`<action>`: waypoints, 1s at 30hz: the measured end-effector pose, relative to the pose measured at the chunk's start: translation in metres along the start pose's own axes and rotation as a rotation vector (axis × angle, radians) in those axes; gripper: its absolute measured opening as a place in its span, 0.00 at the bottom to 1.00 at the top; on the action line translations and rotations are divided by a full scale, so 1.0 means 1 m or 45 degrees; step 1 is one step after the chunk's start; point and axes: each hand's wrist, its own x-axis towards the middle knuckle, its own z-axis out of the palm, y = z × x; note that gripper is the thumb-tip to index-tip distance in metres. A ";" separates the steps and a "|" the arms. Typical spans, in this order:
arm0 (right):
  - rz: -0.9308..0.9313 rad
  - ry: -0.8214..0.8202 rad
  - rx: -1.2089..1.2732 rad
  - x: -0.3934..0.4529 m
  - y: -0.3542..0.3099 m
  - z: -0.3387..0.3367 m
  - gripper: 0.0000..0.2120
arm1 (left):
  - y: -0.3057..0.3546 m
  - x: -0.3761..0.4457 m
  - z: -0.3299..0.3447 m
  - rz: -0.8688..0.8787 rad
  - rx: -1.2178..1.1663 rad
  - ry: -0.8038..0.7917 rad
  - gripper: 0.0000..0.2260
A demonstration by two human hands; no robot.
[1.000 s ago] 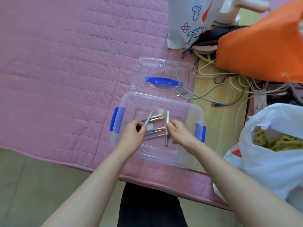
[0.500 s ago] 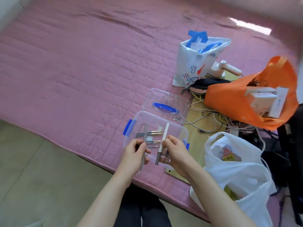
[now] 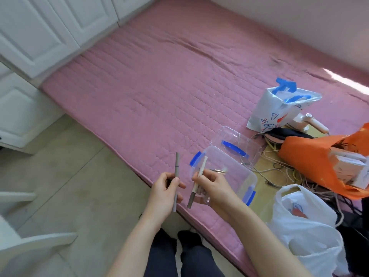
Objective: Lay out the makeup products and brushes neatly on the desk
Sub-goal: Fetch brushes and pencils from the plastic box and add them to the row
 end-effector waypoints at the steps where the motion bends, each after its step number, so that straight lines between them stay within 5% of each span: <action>1: 0.025 -0.022 0.008 0.000 -0.003 0.012 0.05 | -0.001 -0.004 -0.011 -0.006 -0.028 0.025 0.04; 21: -0.033 -0.292 -0.513 0.024 -0.032 0.315 0.06 | -0.030 -0.048 -0.312 0.075 -0.163 0.487 0.03; 30: -0.088 -0.408 -0.684 0.043 -0.039 0.421 0.06 | -0.053 -0.048 -0.396 0.075 -0.204 0.694 0.03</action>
